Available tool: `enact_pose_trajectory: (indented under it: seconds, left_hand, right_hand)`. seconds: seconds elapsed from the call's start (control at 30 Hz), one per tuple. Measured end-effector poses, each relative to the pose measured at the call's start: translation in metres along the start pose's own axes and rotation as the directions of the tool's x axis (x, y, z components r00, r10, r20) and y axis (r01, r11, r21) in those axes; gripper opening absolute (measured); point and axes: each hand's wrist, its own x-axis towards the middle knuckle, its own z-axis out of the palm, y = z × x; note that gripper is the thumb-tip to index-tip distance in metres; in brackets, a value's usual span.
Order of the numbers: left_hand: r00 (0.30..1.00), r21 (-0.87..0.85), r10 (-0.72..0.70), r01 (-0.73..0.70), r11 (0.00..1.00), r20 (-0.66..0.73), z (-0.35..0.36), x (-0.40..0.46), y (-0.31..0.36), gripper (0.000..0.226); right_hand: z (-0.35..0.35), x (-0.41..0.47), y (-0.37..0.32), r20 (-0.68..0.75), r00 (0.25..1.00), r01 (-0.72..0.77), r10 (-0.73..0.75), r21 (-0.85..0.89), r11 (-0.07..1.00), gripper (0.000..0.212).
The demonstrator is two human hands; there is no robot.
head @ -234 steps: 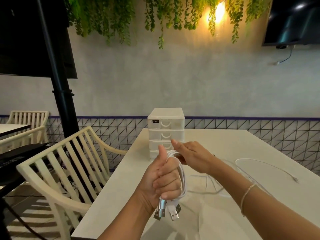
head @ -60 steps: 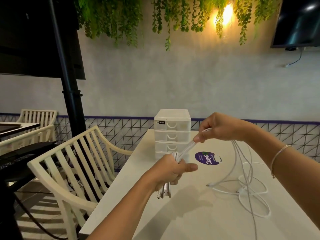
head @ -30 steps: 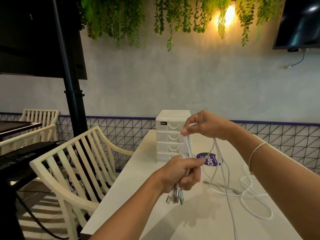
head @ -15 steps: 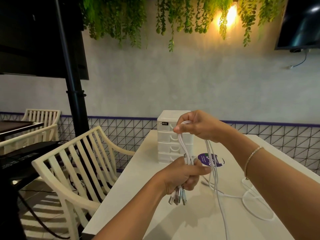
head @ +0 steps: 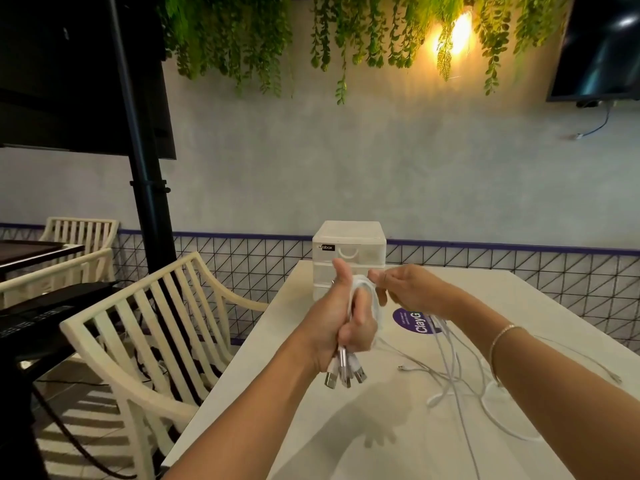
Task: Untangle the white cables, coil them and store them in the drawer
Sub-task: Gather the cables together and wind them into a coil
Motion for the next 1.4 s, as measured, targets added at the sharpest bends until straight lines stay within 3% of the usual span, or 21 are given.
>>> enact_pose_trajectory:
  seconds: [0.17, 0.33, 0.4, 0.47, 0.57, 0.7, 0.77, 0.83, 0.9, 0.93, 0.97, 1.03, 1.07, 1.1, 1.13, 1.17, 1.23, 1.4]
  left_hand:
    - [0.996, -0.181, 0.087, -0.083, 0.980, 0.013, -0.017, 0.002, 0.015, 0.075]
    - [0.982, -0.356, 0.188, -0.174, 0.918, 0.005, -0.047, 0.001, 0.031, 0.069]
    - [0.958, -0.454, 0.245, -0.153, 0.878, 0.149, -0.058, 0.003, 0.035, 0.069]
    - [0.891, -0.556, 0.316, -0.089, 0.826, 0.327, -0.067, 0.005, 0.037, 0.062]
    - [0.865, -0.547, 0.359, -0.122, 0.828, 0.351, -0.078, 0.003, 0.037, 0.056]
    - [0.844, -0.519, 0.343, -0.092, 0.850, 0.412, -0.081, 0.003, 0.034, 0.056]
    - [0.838, -0.517, 0.338, -0.080, 0.853, 0.428, -0.080, 0.002, 0.034, 0.059]
    - [0.826, -0.515, 0.351, -0.087, 0.853, 0.441, -0.079, -0.001, 0.038, 0.059]
    - [0.825, -0.505, 0.333, -0.068, 0.861, 0.456, -0.079, -0.003, 0.039, 0.058]
    - [0.824, -0.494, 0.306, -0.036, 0.869, 0.478, -0.078, -0.002, 0.037, 0.059]
    - [0.818, -0.485, 0.280, -0.001, 0.874, 0.502, -0.074, 0.000, 0.031, 0.059]
    - [0.816, -0.455, 0.231, 0.044, 0.889, 0.530, -0.063, 0.006, 0.016, 0.060]
    - [0.819, -0.434, 0.207, 0.056, 0.899, 0.535, -0.057, 0.009, 0.008, 0.060]
    - [0.815, -0.415, 0.180, 0.080, 0.906, 0.551, -0.053, 0.011, 0.000, 0.060]
    - [0.808, -0.400, 0.154, 0.108, 0.910, 0.568, -0.049, 0.013, -0.007, 0.059]
    - [0.801, -0.393, 0.133, 0.135, 0.910, 0.584, -0.047, 0.015, -0.014, 0.058]
    - [0.795, -0.380, 0.114, 0.155, 0.912, 0.596, -0.043, 0.017, -0.027, 0.059]
    - [0.836, -0.346, 0.083, 0.132, 0.929, 0.542, -0.050, 0.013, -0.033, 0.055]
  right_hand:
    - [0.018, -0.013, 0.028, 0.145, 0.985, -0.106, 0.090, 0.105, 0.989, 0.051]
    - [0.028, -0.026, 0.068, 0.189, 0.948, -0.239, 0.256, -0.109, 0.965, 0.037]
    - [0.025, -0.029, 0.080, 0.189, 0.938, -0.258, 0.292, -0.185, 0.948, 0.035]
    - [0.018, -0.030, 0.090, 0.139, 0.941, -0.250, 0.309, -0.327, 0.911, 0.033]
    - [0.002, -0.034, 0.108, 0.043, 0.932, -0.267, 0.361, -0.592, 0.760, 0.025]
    - [-0.031, -0.039, 0.134, -0.310, 0.889, -0.429, 0.336, -0.819, 0.380, 0.037]
    - [-0.054, -0.043, 0.141, -0.417, 0.852, -0.492, 0.317, -0.845, 0.212, 0.036]
    - [-0.074, -0.050, 0.143, -0.515, 0.770, -0.595, 0.376, -0.792, 0.134, 0.044]
    - [-0.083, -0.046, 0.133, -0.548, 0.664, -0.674, 0.508, -0.733, 0.091, 0.074]
    - [-0.080, -0.041, 0.126, -0.507, 0.643, -0.678, 0.574, -0.726, 0.117, 0.093]
    - [-0.073, -0.035, 0.115, -0.429, 0.679, -0.639, 0.595, -0.744, 0.193, 0.107]
    - [-0.053, -0.022, 0.082, -0.196, 0.869, -0.447, 0.455, -0.706, 0.550, 0.116]
    - [-0.042, -0.019, 0.061, -0.086, 0.953, -0.285, 0.289, -0.571, 0.770, 0.107]
    - [-0.027, -0.017, 0.035, -0.022, 0.993, -0.120, 0.119, -0.337, 0.934, 0.092]
    - [-0.012, -0.017, 0.011, -0.019, 1.000, 0.012, -0.013, -0.068, 0.998, 0.074]
    - [0.005, -0.017, -0.006, -0.039, 0.996, 0.088, -0.083, 0.123, 0.989, 0.057]
    - [0.033, -0.014, -0.020, -0.116, 0.988, 0.126, -0.105, 0.198, 0.972, 0.040]
    - [0.068, -0.015, -0.007, -0.197, 0.980, 0.048, -0.008, 0.200, 0.979, 0.064]
